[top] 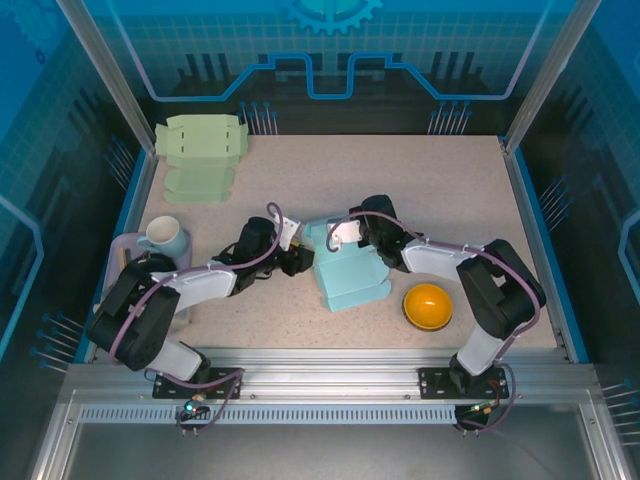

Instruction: Fold the paper box

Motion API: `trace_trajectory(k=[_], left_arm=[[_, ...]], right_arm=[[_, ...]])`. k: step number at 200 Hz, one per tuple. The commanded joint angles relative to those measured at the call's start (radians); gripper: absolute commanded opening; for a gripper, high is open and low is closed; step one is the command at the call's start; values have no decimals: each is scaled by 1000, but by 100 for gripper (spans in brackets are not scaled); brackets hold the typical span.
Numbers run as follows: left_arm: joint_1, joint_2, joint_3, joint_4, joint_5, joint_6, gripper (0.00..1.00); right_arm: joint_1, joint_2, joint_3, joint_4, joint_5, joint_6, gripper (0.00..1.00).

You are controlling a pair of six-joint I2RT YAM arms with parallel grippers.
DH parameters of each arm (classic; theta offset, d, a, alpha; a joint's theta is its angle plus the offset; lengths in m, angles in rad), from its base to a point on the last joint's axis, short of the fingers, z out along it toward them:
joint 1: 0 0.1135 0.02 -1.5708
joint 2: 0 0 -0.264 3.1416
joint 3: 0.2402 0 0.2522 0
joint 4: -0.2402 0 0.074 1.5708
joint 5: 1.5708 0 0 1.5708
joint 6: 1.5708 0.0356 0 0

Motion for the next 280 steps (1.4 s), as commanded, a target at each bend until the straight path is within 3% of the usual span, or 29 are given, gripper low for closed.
trace_trajectory(k=[1, 47, 110, 166, 280], left_arm=[[-15, -8, -20, 26, -26, 12, 45], [-15, -2, 9, 19, -78, 33, 48], [-18, 45, 26, 46, -53, 32, 47], [-37, 78, 67, 58, -50, 22, 46], [-59, 133, 82, 113, -157, 14, 43]], right_arm=[[13, -45, -36, 82, 19, 38, 0], [17, -78, -63, 43, -18, 41, 0], [42, -45, -128, 218, 46, 1, 0], [66, -19, -145, 257, 71, -5, 0], [87, 5, -193, 306, 101, -18, 0]])
